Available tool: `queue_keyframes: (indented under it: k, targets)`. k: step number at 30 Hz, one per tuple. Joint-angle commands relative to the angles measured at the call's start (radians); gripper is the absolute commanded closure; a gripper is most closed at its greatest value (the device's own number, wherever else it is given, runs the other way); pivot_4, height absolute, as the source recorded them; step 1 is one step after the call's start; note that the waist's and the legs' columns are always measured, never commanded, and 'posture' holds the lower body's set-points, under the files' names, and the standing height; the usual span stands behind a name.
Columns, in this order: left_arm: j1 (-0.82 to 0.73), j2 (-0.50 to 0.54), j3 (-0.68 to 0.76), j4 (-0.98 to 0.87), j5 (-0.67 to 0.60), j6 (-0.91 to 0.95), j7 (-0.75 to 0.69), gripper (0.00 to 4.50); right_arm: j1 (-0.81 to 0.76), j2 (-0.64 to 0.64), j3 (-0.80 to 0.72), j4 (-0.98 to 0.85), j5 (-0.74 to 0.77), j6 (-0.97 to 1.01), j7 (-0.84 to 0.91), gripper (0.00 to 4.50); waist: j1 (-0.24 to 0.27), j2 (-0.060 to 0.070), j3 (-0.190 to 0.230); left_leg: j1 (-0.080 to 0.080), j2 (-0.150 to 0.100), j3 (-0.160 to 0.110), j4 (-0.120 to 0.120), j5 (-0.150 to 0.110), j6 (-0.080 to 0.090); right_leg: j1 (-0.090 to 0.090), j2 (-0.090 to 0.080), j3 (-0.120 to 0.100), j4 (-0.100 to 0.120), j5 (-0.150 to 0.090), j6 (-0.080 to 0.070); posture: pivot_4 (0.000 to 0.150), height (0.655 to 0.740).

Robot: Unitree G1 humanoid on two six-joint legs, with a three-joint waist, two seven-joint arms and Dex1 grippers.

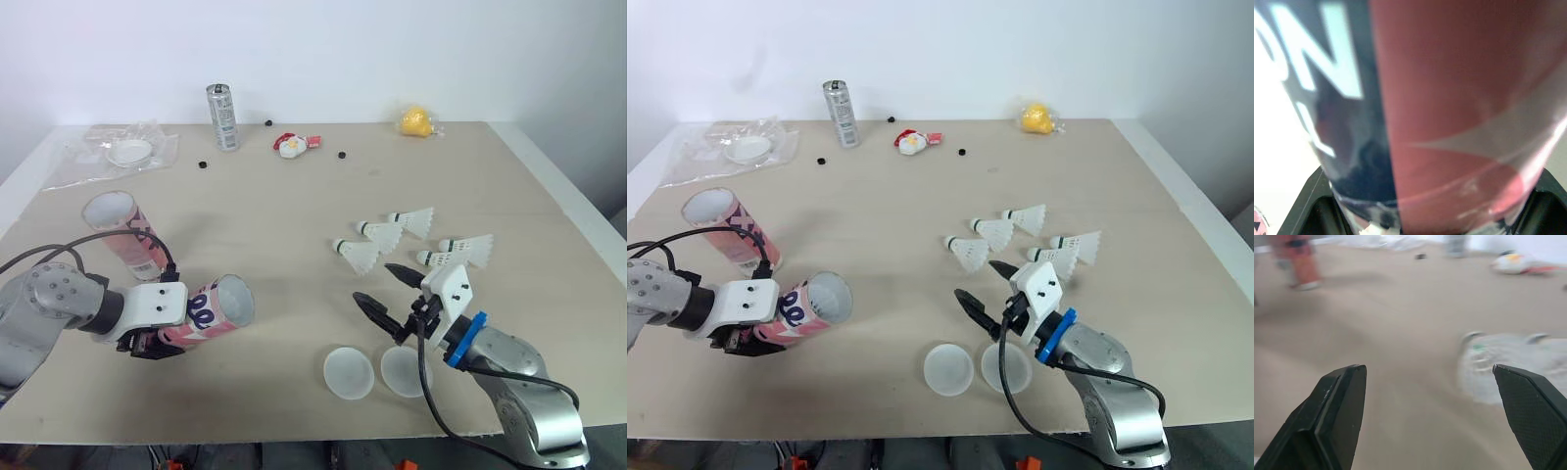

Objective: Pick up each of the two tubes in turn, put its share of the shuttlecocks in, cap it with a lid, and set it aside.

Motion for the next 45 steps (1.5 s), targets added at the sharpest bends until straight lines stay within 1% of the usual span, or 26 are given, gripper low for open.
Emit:
queue_keyframes:
  k: [1, 6, 14, 17, 20, 22, 23, 24, 25, 28, 32, 34, 36, 39, 42, 45]
  targets:
    - [0.003, -0.008, -0.021, -0.006, 0.003, -0.002, -0.002, 1.57, -0.062, 0.027, 0.055, 0.087, -0.082, -0.013, -0.067, 0.08, -0.004, 0.000, 0.000, 0.000, 0.000, 0.000, 0.001, 0.000, 0.000, 0.000, 0.000, 0.000, 0.000, 0.001, 0.000, 0.150, 0.7400]
    - [0.004, -0.006, -0.018, -0.014, 0.004, 0.002, 0.002, 1.57, -0.163, 0.100, 0.129, 0.234, -0.134, -0.029, -0.104, 0.08, -0.009, 0.000, 0.000, -0.001, 0.000, 0.002, 0.001, 0.001, 0.000, -0.001, 0.000, 0.002, -0.001, 0.001, 0.001, 0.150, 0.7400]
    - [0.027, -0.005, 0.006, -0.040, -0.005, 0.021, 0.017, 1.57, -0.287, 0.217, 0.140, 0.387, -0.161, -0.068, -0.171, 0.08, -0.009, 0.001, 0.000, -0.002, -0.001, 0.002, -0.001, 0.000, 0.000, -0.001, 0.000, 0.004, -0.001, -0.001, 0.004, 0.150, 0.7400]
    - [0.032, -0.007, 0.010, -0.045, -0.007, 0.023, 0.022, 1.57, -0.300, 0.236, 0.130, 0.429, -0.167, -0.086, -0.188, 0.85, -0.008, 0.000, 0.000, -0.002, -0.001, 0.002, -0.001, 0.000, 0.000, -0.001, 0.000, 0.004, -0.001, -0.001, 0.004, 0.150, 0.7400]
    - [0.034, -0.011, 0.012, -0.047, -0.010, 0.019, 0.027, 1.57, -0.304, 0.250, 0.118, 0.459, -0.159, -0.101, -0.190, 2.21, -0.008, 0.000, 0.000, -0.002, -0.001, 0.002, -0.001, 0.000, 0.000, -0.001, 0.000, 0.005, -0.001, -0.001, 0.004, 0.150, 0.7400]
    - [0.037, -0.012, 0.013, -0.048, -0.011, 0.016, 0.028, 1.57, -0.305, 0.258, 0.113, 0.460, -0.153, -0.102, -0.190, 3.27, -0.008, 0.000, 0.000, -0.002, -0.001, 0.002, -0.001, 0.000, 0.000, -0.001, 0.000, 0.005, -0.001, -0.001, 0.004, 0.150, 0.7400]
    - [0.039, -0.013, 0.014, -0.047, -0.011, 0.014, 0.028, 1.57, -0.306, 0.261, 0.112, 0.456, -0.150, -0.103, -0.188, 3.88, -0.008, 0.000, 0.000, -0.002, -0.001, 0.002, -0.001, 0.000, 0.000, -0.001, 0.000, 0.005, -0.001, -0.001, 0.004, 0.150, 0.7400]
    - [0.040, -0.013, 0.013, -0.045, -0.010, 0.012, 0.028, 1.57, -0.306, 0.264, 0.110, 0.452, -0.147, -0.100, -0.188, 4.30, -0.008, 0.000, 0.000, -0.002, -0.001, 0.002, -0.001, 0.000, 0.000, -0.001, 0.000, 0.005, -0.001, -0.001, 0.004, 0.150, 0.7400]
    - [0.040, -0.014, 0.012, -0.043, -0.009, 0.010, 0.028, 1.57, -0.307, 0.266, 0.110, 0.447, -0.142, -0.099, -0.183, 4.47, -0.008, 0.000, 0.000, -0.002, -0.001, 0.002, -0.001, 0.000, 0.000, -0.001, 0.000, 0.005, -0.001, -0.001, 0.003, 0.150, 0.7400]
    - [0.041, -0.015, 0.009, -0.041, -0.007, 0.005, 0.028, 1.57, -0.301, 0.270, 0.111, 0.421, -0.126, -0.087, -0.172, 4.47, -0.008, 0.000, 0.000, -0.002, -0.001, 0.002, -0.001, 0.000, 0.000, -0.001, 0.000, 0.005, -0.001, -0.001, 0.004, 0.150, 0.7400]
    - [0.042, -0.016, 0.006, -0.033, -0.005, 0.000, 0.027, 1.57, -0.271, 0.222, 0.126, 0.282, -0.051, -0.039, -0.074, 4.47, -0.007, 0.001, 0.001, -0.002, -0.001, 0.002, -0.001, 0.000, 0.000, -0.001, 0.000, 0.005, -0.001, -0.001, 0.004, 0.150, 0.7400]
    - [0.038, -0.016, 0.003, -0.029, -0.003, -0.002, 0.026, 1.57, -0.272, 0.150, 0.139, 0.167, 0.037, 0.029, 0.038, 4.47, -0.007, 0.002, 0.001, -0.002, -0.001, 0.002, -0.001, 0.000, 0.000, -0.001, -0.001, 0.005, -0.001, -0.002, 0.004, 0.150, 0.7400]
    - [0.033, -0.017, 0.000, -0.025, -0.002, -0.003, 0.024, 1.57, -0.279, 0.099, 0.144, 0.102, 0.103, 0.086, 0.105, 4.47, -0.008, 0.001, 0.001, -0.002, -0.002, 0.003, -0.001, 0.000, 0.000, -0.001, -0.001, 0.006, -0.001, -0.001, 0.005, 0.150, 0.7400]
    - [0.022, -0.019, -0.010, -0.013, 0.004, -0.008, 0.020, 1.57, -0.340, -0.020, 0.163, -0.005, 0.233, 0.182, 0.270, 4.47, -0.008, 0.003, 0.002, -0.002, -0.001, 0.002, -0.001, 0.000, 0.000, -0.001, 0.000, 0.005, -0.001, -0.001, 0.004, 0.150, 0.7400]
    - [0.007, -0.023, -0.020, 0.001, 0.007, -0.013, 0.017, 1.57, -0.407, -0.103, 0.236, -0.032, 0.244, 0.198, 0.384, 4.47, -0.008, 0.003, 0.002, -0.001, -0.001, 0.003, 0.000, 0.000, 0.000, 0.000, 0.000, 0.006, -0.001, 0.000, 0.004, 0.150, 0.7400]
    - [-0.008, -0.029, -0.031, 0.014, 0.011, -0.018, 0.012, 1.57, -0.482, -0.100, 0.339, 0.016, 0.168, 0.137, 0.443, 4.47, -0.006, 0.003, 0.002, -0.001, -0.001, 0.002, -0.001, 0.000, 0.000, 0.000, 0.000, 0.004, -0.001, -0.001, 0.003, 0.150, 0.7400]
